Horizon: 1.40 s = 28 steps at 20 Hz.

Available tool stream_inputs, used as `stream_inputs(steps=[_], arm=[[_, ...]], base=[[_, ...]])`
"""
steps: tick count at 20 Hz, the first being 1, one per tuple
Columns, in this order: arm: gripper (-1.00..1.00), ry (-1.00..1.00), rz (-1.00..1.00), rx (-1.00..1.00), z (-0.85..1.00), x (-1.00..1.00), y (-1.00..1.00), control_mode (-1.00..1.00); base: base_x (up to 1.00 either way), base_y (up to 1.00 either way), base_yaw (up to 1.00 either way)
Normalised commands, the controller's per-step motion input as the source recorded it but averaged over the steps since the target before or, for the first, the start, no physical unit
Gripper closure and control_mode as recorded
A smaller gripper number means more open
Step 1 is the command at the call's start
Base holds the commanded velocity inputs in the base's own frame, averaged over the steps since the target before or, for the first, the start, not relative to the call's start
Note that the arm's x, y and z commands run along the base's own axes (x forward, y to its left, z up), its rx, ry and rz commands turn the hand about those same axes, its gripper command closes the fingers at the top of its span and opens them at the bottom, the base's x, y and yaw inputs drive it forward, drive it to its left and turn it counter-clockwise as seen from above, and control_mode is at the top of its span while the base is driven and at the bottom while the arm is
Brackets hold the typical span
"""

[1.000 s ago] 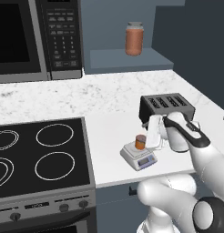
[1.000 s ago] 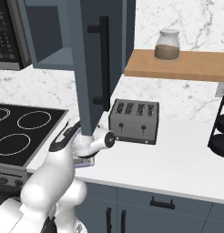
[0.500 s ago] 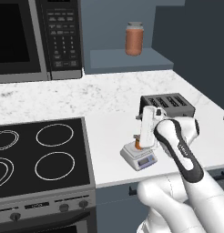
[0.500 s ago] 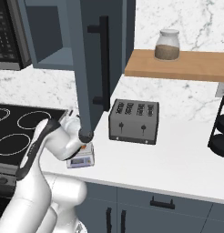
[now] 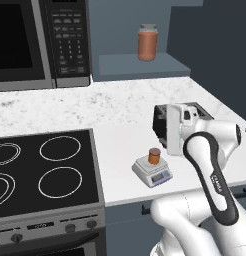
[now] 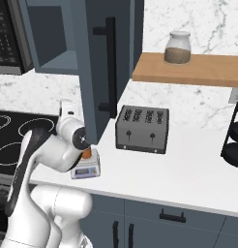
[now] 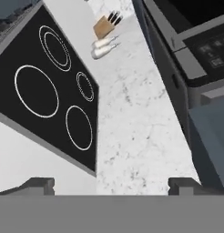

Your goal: Pick the jam and place it on the digital scale for weighing, and close the cabinet.

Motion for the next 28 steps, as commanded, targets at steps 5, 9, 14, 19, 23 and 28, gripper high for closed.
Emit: stream_inputs(steps=[5,9,14,19,23,28], arm=[[-1.0,-0.46,-0.13,-0.15,0.31,-0.67,0.08,-1.0],[-1.0,-0.58,-0.27,-0.24,0.06,-0.75,0.64,-1.0],[-1.0,-0.51,-0.3,-0.16,0.13,-0.64,0.38,-1.0],[-1.0,-0.62,-0.37,-0.16,0.08,-0.78,0.37,-1.0],[-1.0,-0.51,-0.26,0.0,0.12,-0.96,-0.19,-1.0],[-1.0,-0.54,-0.14,0.09,-0.18,-1.0,-0.44,-1.0]], base=[[0.0,0.0,0.0],[0.0,0.0,0.0],[0.0,0.0,0.0],[0.0,0.0,0.0],[0.0,0.0,0.0],[0.0,0.0,0.0]])
